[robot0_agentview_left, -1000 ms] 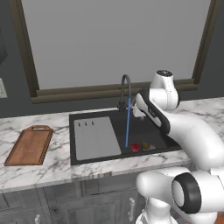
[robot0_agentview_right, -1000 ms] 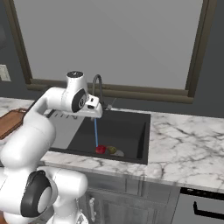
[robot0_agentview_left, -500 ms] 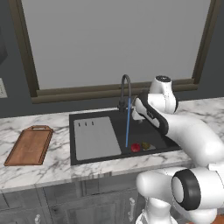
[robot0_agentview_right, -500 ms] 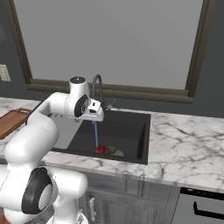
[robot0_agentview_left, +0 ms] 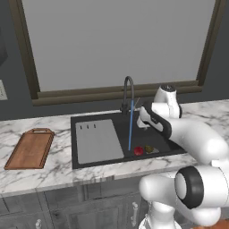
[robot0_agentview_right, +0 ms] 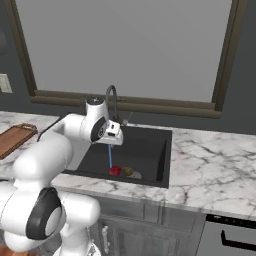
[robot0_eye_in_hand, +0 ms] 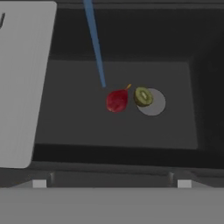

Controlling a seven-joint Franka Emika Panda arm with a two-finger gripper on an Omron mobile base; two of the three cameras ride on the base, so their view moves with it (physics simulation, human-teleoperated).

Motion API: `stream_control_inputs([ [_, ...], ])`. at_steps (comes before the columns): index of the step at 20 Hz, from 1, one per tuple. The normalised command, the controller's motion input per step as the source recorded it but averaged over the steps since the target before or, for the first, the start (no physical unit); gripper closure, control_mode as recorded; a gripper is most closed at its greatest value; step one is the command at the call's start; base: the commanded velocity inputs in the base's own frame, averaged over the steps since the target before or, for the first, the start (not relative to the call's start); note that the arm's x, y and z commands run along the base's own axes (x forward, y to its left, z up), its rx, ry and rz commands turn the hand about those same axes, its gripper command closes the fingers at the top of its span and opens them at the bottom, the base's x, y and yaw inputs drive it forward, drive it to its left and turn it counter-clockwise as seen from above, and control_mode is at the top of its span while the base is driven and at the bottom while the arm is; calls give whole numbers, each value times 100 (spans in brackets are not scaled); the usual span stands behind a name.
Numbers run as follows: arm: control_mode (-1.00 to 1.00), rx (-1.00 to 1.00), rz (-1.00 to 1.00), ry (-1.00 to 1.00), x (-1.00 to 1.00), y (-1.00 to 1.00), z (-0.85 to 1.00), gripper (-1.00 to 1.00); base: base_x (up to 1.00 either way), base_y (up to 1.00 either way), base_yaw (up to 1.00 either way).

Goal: Pick the pear, kiwi from the sink and place them on the cutting board to airdry. Then turn off the sink faucet.

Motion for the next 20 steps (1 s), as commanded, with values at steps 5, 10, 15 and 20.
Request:
stream_control_inputs([
  [5, -100, 2, 0, 0, 10, -3, -31, -100, 0, 0, 0],
  [10, -100, 1, 0, 0, 9, -1, -27, -100, 0, 0, 0],
  [15, -100, 2, 0, 0, 10, -5, -25, -100, 0, 0, 0],
  [20, -100, 2, 0, 0, 8, -9, -24, -100, 0, 0, 0],
])
